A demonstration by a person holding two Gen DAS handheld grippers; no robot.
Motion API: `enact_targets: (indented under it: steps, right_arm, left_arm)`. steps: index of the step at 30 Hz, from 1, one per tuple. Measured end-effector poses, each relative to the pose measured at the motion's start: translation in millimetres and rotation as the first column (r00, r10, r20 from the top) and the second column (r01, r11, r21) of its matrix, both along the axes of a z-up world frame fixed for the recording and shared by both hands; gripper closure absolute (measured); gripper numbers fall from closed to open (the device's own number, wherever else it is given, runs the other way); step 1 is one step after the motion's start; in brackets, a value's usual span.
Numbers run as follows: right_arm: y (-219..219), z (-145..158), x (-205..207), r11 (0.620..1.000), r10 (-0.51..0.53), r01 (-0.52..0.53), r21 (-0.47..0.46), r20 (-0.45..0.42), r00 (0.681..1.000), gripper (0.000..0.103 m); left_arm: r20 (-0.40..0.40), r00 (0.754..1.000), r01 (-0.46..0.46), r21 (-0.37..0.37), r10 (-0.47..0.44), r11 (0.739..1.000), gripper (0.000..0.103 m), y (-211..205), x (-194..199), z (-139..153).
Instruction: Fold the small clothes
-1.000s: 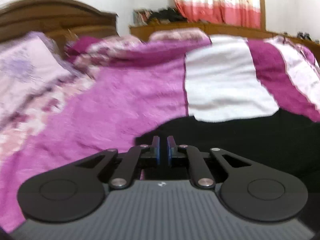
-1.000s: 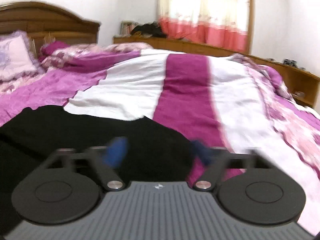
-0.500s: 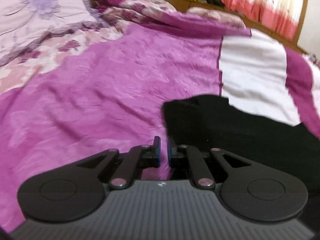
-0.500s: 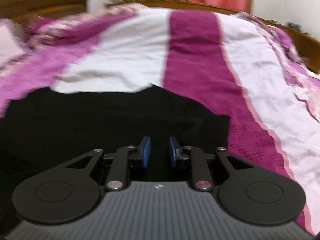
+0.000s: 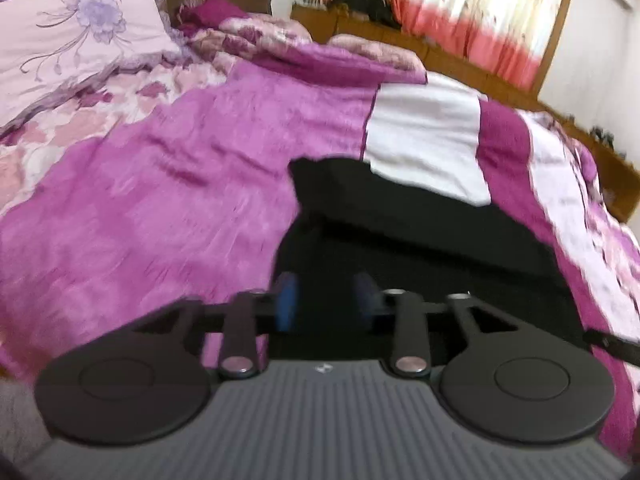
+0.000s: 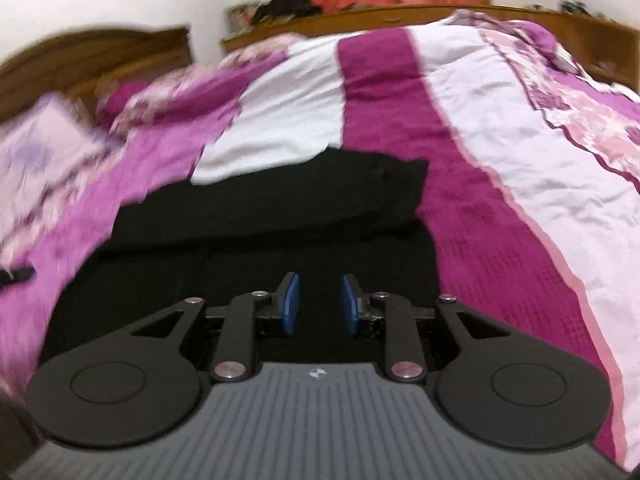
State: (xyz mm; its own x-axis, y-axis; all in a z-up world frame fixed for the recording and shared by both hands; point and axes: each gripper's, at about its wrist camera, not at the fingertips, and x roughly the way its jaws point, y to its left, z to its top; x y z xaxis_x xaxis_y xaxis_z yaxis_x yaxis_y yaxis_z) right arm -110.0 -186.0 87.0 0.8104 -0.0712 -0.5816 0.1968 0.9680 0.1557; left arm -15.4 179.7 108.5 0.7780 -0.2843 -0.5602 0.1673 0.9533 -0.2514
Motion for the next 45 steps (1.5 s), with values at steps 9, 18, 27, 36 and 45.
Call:
enact_targets:
  steps: [9, 18, 27, 36, 45]
  right_arm:
    - [-18, -31, -50, 0.988, 0.024, -0.026, -0.149, -0.014, 1.000, 0.020]
    - [-38, -60, -108, 0.965, 0.186, -0.163, 0.206, -0.095, 0.978, 0.022]
    - [-62, -82, -120, 0.827, 0.131, -0.002, 0.562, -0.191, 0.973, 0.090]
    - [-57, -86, -127, 0.760, 0.061, 0.116, 0.640, -0.247, 0.967, 0.087]
    - [-31, -83, -129, 0.815, 0.103, 0.044, 0.578, -0.220, 0.970, 0.069]
  left_arm:
    - [0.030, 0.999, 0.025, 0.133, -0.030, 0.991, 0.018, -7, -45, -2]
    - [-0.059, 0.978, 0.205, 0.113, -0.200, 0.972, 0.031, -8, -47, -57]
    - [-0.288, 0.935, 0.190, -0.083, -0.206, 0.978, 0.088, 33, -43, -101]
    - [-0.298, 0.900, 0.245, -0.255, -0.317, 0.935, 0.089, 44, -36, -118]
    - [-0.276, 0.898, 0.271, -0.267, -0.343, 0.925, 0.090, 35, -33, -112]
